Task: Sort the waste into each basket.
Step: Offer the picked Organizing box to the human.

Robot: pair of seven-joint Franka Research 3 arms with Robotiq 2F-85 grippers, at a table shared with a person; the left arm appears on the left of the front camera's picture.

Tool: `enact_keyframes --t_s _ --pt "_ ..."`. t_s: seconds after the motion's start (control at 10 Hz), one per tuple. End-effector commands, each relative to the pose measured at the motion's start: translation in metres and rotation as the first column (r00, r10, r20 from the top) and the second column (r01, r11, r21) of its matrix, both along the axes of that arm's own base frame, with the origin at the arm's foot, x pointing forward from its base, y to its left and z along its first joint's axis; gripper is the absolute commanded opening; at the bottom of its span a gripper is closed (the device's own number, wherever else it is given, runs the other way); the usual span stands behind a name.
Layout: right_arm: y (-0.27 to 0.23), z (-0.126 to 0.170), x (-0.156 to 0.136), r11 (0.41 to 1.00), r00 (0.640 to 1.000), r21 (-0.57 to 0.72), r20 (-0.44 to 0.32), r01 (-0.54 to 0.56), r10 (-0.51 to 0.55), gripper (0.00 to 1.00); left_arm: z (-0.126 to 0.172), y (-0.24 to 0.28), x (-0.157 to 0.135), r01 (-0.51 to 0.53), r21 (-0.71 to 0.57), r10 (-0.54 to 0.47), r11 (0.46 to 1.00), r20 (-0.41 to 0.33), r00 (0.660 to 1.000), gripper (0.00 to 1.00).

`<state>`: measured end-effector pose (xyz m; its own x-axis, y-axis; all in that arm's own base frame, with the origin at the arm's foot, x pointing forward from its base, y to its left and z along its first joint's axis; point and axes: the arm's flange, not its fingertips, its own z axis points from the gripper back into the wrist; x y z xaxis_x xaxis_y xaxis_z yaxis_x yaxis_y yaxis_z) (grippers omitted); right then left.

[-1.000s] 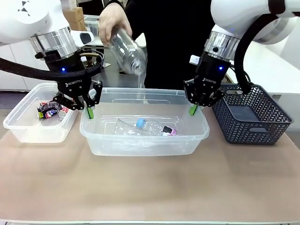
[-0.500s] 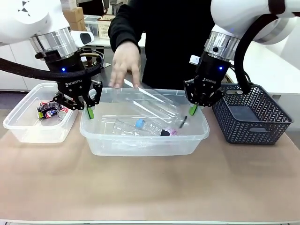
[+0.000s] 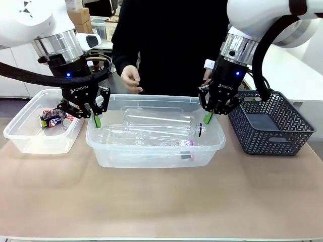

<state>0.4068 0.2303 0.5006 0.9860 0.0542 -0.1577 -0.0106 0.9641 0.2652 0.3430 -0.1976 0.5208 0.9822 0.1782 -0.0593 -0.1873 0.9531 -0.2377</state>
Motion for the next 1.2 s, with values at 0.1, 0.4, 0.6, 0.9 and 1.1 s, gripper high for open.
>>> enact_keyframes --t_s 0.1,0.4,0.6,0.9,1.1 --pt "-0.003 0.004 -0.001 1.000 1.000 0.008 -0.003 -0.003 0.003 0.00 0.000 0.006 0.000 -0.027 -0.019 0.028 0.999 0.006 1.000 0.00" --pt "-0.003 0.004 -0.001 1.000 1.000 0.008 -0.003 -0.003 0.003 0.00 0.000 0.006 0.000 -0.027 -0.019 0.028 0.999 0.006 1.000 0.00" --pt "-0.003 0.004 -0.001 1.000 1.000 0.008 -0.003 -0.003 0.003 0.00 0.000 0.006 0.000 -0.027 -0.019 0.028 0.999 0.006 1.000 0.00" --pt "0.015 0.016 0.043 1.000 1.000 -0.003 -0.001 -0.021 0.021 0.06 0.006 0.001 0.046 -0.010 -0.032 0.011 0.999 0.031 0.999 0.04" --pt "0.021 0.030 0.098 1.000 1.000 -0.014 -0.020 0.005 -0.005 0.06 0.003 -0.007 0.101 -0.044 -0.002 0.044 0.999 0.053 0.998 0.04"
